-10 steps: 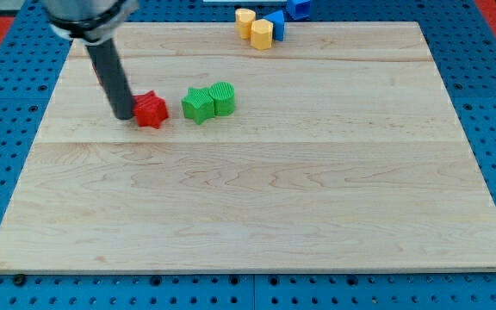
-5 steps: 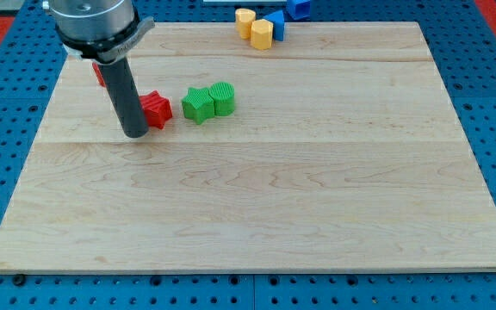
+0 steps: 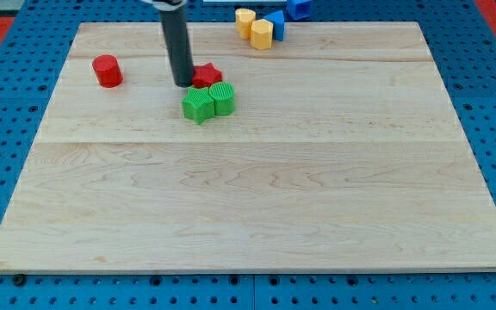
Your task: Push the red star into the green circle
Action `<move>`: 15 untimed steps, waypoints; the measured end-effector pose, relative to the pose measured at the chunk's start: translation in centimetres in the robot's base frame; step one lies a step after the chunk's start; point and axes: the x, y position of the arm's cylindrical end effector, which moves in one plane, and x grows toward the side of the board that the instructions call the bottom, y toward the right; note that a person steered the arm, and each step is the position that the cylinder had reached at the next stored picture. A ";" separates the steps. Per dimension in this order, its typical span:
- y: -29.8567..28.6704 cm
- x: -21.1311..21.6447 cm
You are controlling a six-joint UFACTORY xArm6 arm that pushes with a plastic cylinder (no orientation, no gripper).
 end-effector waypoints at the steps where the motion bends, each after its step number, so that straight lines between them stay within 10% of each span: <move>1: 0.1 0.0; 7: 8.9 -3.0; 12: 5.1 -0.2; 15: -1.1 -8.0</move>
